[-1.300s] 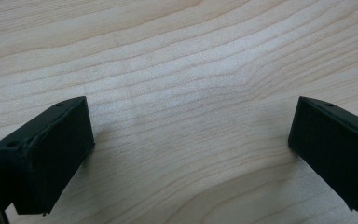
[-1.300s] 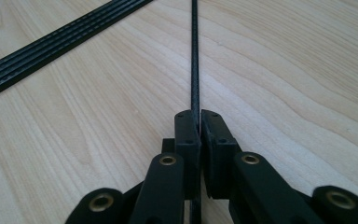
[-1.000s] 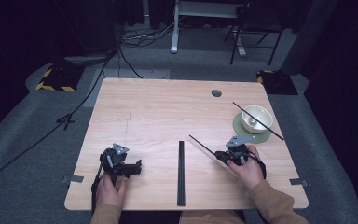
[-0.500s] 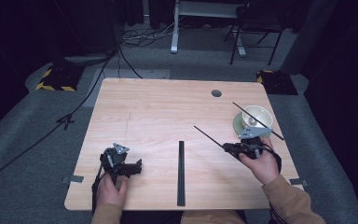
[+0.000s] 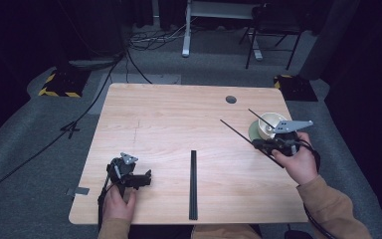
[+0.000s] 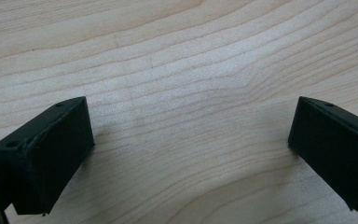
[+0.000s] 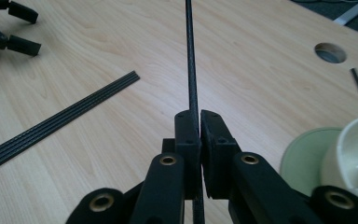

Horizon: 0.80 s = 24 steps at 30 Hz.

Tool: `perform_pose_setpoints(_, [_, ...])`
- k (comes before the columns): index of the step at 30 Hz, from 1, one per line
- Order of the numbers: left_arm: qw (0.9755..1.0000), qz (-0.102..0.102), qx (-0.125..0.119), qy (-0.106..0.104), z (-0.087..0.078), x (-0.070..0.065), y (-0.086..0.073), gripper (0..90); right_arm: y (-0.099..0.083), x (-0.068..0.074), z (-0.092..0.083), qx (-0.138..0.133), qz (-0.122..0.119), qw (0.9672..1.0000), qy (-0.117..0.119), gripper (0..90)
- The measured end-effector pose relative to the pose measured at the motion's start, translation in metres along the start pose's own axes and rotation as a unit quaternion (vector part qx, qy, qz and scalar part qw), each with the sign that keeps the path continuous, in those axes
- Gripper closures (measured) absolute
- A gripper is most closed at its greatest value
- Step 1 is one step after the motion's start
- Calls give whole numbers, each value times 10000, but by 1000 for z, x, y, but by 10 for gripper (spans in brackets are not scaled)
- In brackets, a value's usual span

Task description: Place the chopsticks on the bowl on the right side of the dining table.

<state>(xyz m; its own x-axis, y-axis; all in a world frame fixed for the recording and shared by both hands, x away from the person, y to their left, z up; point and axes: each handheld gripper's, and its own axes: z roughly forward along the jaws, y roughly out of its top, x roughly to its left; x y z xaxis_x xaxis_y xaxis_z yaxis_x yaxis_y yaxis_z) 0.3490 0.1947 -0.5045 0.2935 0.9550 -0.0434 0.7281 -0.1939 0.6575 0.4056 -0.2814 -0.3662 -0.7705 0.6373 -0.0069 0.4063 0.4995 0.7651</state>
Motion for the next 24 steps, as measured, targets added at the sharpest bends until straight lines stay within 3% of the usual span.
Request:
perform_pose_setpoints(16, [10000, 8, -6, 7, 0, 0, 0, 1, 17, -37, -23, -129, 185, 9996, -150, 862])
perform_pose_setpoints(24, [10000, 2, 0, 2, 0, 0, 0, 2, 16, -68, -29, -58, 151, 9992, -379, 862])
